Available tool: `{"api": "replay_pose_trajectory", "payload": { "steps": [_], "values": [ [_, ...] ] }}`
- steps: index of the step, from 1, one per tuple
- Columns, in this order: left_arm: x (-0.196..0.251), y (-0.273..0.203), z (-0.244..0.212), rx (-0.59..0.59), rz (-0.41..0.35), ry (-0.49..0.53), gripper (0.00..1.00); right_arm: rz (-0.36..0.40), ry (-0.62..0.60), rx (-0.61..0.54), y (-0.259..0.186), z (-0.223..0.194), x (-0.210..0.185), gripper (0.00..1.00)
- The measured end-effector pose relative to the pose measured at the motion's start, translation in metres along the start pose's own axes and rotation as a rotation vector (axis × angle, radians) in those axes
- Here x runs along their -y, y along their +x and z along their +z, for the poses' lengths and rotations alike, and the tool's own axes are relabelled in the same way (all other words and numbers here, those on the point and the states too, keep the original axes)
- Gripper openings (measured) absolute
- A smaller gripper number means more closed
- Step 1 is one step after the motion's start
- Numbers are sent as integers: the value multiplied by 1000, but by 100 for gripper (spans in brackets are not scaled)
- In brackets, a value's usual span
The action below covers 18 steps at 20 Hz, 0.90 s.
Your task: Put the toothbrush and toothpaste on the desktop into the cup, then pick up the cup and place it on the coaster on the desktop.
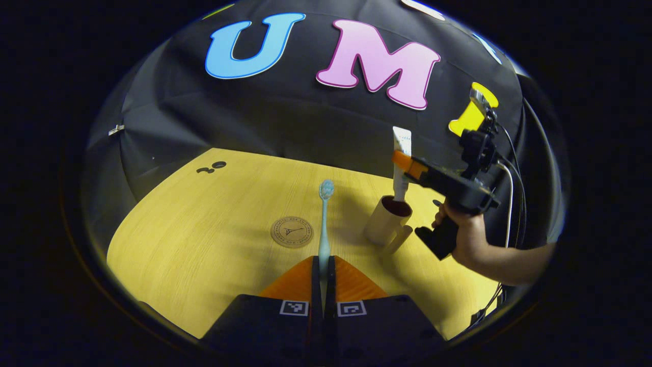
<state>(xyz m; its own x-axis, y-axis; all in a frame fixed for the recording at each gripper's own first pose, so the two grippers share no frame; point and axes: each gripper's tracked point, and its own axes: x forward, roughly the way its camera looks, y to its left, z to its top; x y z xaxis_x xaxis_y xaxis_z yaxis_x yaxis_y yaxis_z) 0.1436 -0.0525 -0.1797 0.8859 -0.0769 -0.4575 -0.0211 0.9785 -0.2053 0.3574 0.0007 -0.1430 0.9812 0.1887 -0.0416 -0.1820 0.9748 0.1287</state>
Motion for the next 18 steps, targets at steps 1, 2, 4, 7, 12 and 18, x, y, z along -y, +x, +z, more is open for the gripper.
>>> {"api": "replay_pose_trajectory", "payload": {
  "steps": [1, 2, 4, 7, 12, 18],
  "values": [
    [0, 2, 2, 5, -3, -6, 6, 2, 6, 8, 5, -5, -1, 18],
    [1, 3, 3, 4, -6, -11, 6, 5, 1, 8, 2, -7, -1, 23],
    [1, 9, 2, 4, -10, -16, 6, 13, -6, 7, 1, -14, -3, 23],
    [9, 14, 4, 10, -29, -15, 6, 17, -30, 5, -1, -29, -3, 23],
    [26, 21, 9, 24, -63, -5, 6, 22, -11, -39, -9, -56, 1, 57],
    [75, 36, 70, 152, -166, 24, 6, -51, 39, -52, -45, -39, 38, 98]
  ]
}}
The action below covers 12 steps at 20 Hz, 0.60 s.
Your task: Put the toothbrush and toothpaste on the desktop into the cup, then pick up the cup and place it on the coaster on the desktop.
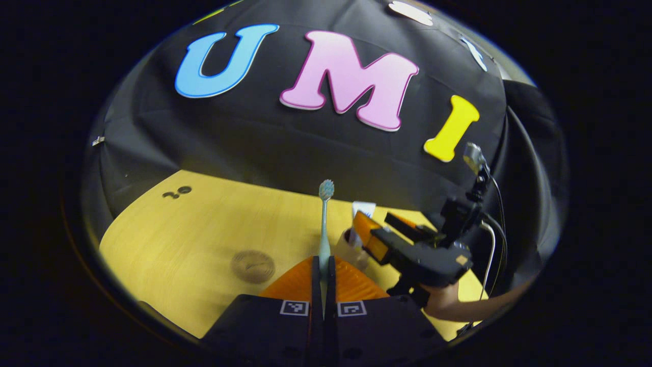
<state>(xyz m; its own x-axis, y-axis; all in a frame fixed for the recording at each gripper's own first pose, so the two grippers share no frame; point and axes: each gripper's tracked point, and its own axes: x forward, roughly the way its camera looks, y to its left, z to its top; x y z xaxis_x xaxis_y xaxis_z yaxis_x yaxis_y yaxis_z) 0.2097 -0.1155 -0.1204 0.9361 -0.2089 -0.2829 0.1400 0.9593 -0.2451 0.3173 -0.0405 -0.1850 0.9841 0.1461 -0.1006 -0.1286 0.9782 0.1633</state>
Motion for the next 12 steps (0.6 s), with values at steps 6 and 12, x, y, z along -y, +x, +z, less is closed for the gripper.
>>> {"api": "replay_pose_trajectory", "payload": {
  "steps": [6, 12],
  "values": [
    [52, 55, 53, 145, -136, 16, 6, -126, 46, -96, -48, -22, 59, 98],
    [63, 100, 66, 284, -172, 10, 6, -175, 78, -188, -81, -55, 84, 98]
  ]
}}
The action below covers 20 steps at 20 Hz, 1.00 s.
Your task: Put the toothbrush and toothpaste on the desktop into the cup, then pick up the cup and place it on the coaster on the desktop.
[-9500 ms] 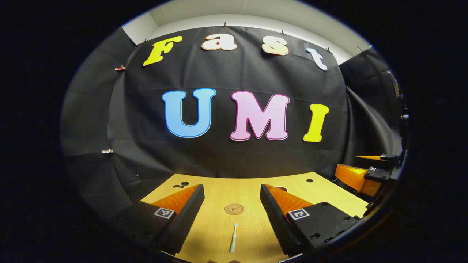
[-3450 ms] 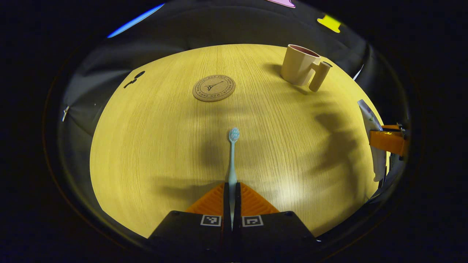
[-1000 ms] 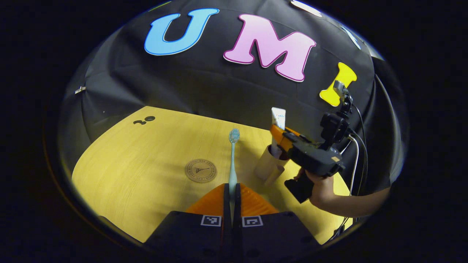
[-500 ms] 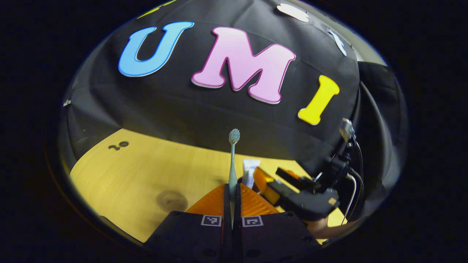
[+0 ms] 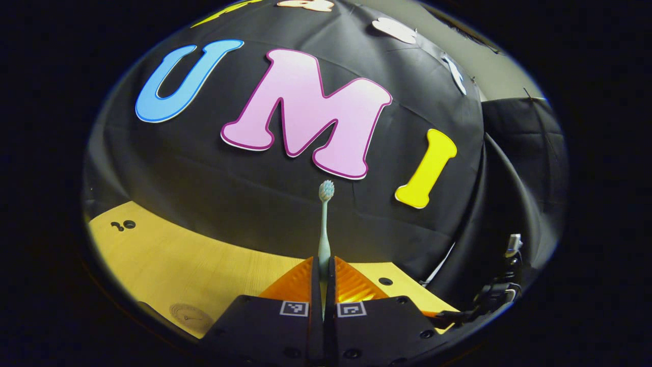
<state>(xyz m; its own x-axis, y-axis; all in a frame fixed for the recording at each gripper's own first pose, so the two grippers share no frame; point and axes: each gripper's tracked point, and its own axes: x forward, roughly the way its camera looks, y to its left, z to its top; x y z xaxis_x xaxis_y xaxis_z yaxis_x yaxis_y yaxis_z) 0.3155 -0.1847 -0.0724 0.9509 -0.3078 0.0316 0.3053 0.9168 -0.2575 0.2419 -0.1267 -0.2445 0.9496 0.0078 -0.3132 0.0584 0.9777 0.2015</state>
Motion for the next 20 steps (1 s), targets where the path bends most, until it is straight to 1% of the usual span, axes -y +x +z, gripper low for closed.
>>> {"api": "replay_pose_trajectory", "payload": {
  "steps": [2, 4, 7, 9, 11, 12, 13, 14, 16, 17, 19, 20],
  "values": [
    [-6, 12, -8, 30, 4, 18, 6, -11, -3, -15, -7, -7, 6, 98],
    [-12, 24, -21, 38, 12, 28, 6, -3, 7, -23, -13, -14, 4, 98],
    [-17, 29, -43, 37, 15, 40, 6, 13, -13, -51, -17, -29, 3, 98],
    [-19, 29, -49, 55, 25, 74, 6, 15, -30, -57, -19, -32, 5, 98],
    [-18, 30, -55, 71, 27, 108, 8, 15, -25, -54, -20, -31, 6, 98],
    [-17, 25, -60, 68, 25, 117, 12, 15, -20, -57, -19, -32, 6, 98],
    [-18, 26, -67, 65, 28, 119, 13, 16, -16, -59, -19, -32, 5, 98],
    [-18, 24, -72, 57, 27, 117, 21, 18, -18, -59, -19, -33, 4, 98],
    [-19, 17, -81, 47, 34, 123, 29, 23, -33, -58, -20, -33, 1, 98],
    [-21, 11, -85, 40, 41, 124, 40, 31, -38, -56, -20, -32, -2, 98],
    [-21, 0, -85, 30, 44, 131, 46, 40, -40, -55, -19, -31, -7, 98],
    [-19, -9, -85, 22, 39, 139, 59, 46, -35, -58, -19, -30, -9, 98]
  ]
}}
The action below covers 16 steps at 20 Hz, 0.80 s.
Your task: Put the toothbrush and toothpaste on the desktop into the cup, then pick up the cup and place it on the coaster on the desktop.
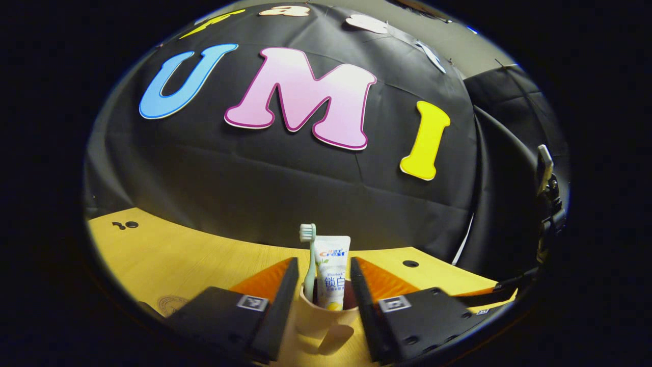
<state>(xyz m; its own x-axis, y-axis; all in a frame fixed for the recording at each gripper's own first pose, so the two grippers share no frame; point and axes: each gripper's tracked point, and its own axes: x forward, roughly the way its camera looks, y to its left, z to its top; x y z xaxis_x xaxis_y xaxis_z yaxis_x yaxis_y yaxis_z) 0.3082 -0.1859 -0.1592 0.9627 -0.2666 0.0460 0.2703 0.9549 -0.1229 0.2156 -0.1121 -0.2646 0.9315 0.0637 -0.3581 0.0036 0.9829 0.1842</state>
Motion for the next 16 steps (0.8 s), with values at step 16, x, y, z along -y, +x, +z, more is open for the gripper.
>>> {"api": "replay_pose_trajectory", "payload": {
  "steps": [16],
  "values": [
    [-66, -178, -4, -211, 165, 13, 98, 49, 119, -218, 27, 48, -70, 98]
  ]
}}
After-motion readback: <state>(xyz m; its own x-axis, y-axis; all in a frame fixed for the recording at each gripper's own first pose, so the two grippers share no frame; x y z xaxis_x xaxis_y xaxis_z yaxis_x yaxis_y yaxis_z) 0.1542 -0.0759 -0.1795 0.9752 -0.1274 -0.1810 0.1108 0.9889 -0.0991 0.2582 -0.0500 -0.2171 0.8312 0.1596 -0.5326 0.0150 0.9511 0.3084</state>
